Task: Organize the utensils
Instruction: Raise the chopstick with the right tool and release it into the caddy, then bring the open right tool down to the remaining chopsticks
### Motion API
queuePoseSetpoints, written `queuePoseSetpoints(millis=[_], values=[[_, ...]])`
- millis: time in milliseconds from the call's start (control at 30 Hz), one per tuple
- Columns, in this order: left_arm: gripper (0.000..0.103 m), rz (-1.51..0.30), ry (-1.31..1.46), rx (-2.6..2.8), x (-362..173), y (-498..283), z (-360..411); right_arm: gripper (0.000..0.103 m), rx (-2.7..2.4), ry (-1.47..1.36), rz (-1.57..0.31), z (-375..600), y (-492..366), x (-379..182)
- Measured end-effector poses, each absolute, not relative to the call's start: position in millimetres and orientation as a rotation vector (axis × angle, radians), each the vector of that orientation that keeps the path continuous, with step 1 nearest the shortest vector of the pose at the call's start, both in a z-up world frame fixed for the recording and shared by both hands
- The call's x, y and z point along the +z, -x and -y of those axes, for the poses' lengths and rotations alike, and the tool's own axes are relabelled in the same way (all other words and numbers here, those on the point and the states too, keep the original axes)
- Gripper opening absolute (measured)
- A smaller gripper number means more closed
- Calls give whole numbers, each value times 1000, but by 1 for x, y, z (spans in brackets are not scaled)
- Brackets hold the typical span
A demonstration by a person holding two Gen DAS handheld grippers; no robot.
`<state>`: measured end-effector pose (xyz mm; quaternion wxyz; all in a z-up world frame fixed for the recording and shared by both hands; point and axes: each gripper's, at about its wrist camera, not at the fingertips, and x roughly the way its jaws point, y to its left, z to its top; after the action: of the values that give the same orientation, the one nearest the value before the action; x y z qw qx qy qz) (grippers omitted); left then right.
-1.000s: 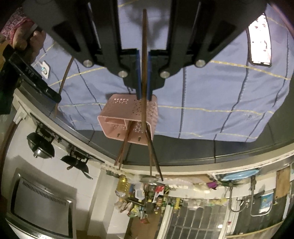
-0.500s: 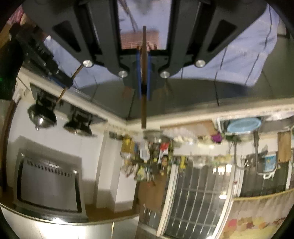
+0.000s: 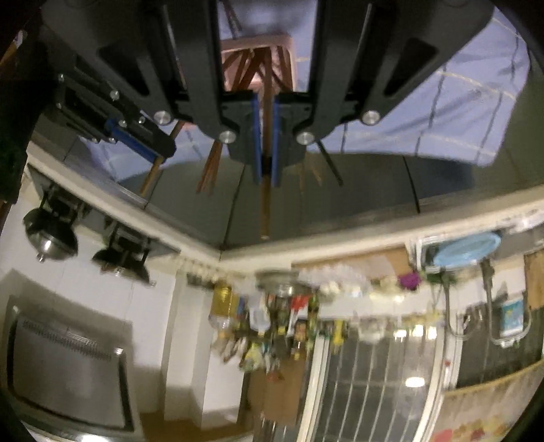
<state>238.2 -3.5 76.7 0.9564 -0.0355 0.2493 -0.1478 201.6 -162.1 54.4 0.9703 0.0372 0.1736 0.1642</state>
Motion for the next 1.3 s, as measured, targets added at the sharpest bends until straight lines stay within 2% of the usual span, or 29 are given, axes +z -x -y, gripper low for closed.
queuePoseSetpoints(millis=[33,67,100,167,233,300,367,567,667,767,900,1033,1233,1300], values=[[12,-545,75,-297,66,-244,5,6,338,-78,-379,161,-205,46],[29,-568,76,-291,59,-247,6,7,352,-89,-418,159,-211,39],[37,-590,78,-278,51,-250,6,8,365,-106,-445,159,-213,34],[38,-588,82,-255,44,-249,2,10,378,-148,-459,160,-212,31],[38,-574,99,-247,46,-242,-4,17,374,-177,-432,164,-203,37],[44,-536,129,-225,55,-228,-13,45,368,-191,-398,166,-192,44],[50,-489,149,-205,64,-212,-19,51,364,-205,-335,170,-174,55],[53,-375,161,-148,65,-140,-34,51,346,-190,-248,181,-107,55],[56,-414,150,-139,38,-115,-39,51,334,-175,-306,186,-85,30],[56,-528,126,-142,-5,-103,-40,50,318,-150,-448,185,-69,-13],[56,-703,94,-125,-62,-98,-45,37,300,-168,-660,187,-53,-76],[56,-780,93,-97,-93,-85,-56,30,290,-171,-788,184,-35,-114],[56,-827,78,-138,-105,-73,-45,26,306,-66,-831,168,-20,-125],[56,-829,63,-164,-105,-70,-35,15,309,-6,-839,160,-18,-131]])
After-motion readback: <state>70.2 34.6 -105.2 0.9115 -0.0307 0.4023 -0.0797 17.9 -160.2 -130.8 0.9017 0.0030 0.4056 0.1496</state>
